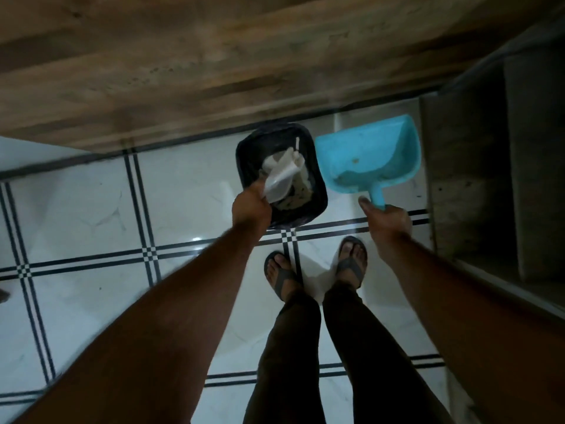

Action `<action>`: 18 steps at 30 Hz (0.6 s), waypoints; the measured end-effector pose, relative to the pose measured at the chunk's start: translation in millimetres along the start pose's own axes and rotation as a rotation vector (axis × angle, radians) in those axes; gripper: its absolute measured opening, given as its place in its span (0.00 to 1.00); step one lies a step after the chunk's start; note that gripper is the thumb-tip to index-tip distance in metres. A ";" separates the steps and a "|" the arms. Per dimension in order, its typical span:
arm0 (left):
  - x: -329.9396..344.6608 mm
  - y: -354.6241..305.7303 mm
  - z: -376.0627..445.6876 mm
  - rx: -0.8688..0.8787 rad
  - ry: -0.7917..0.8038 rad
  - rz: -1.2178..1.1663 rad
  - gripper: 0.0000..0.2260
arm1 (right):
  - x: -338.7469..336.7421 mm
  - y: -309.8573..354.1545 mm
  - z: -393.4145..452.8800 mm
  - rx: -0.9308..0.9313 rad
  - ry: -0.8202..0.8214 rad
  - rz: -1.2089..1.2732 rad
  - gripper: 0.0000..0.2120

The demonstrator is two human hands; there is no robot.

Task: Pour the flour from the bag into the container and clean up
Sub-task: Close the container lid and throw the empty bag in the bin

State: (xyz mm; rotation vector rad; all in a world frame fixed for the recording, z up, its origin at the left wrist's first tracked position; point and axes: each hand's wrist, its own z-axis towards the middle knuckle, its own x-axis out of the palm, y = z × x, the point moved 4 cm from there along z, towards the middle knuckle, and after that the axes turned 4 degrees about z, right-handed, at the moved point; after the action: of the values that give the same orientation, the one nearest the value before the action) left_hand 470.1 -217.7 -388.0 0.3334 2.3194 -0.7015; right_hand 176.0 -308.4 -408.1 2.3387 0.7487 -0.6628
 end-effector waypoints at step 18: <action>185.5 48.6 134.8 0.079 0.499 0.586 0.27 | 28.3 -88.7 77.6 0.072 -0.041 0.282 0.34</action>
State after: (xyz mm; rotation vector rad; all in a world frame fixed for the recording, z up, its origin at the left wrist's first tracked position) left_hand 426.5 -246.1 -616.5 1.2845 2.4470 -0.4414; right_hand 118.3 -290.3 -513.1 2.4259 0.3713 -0.6178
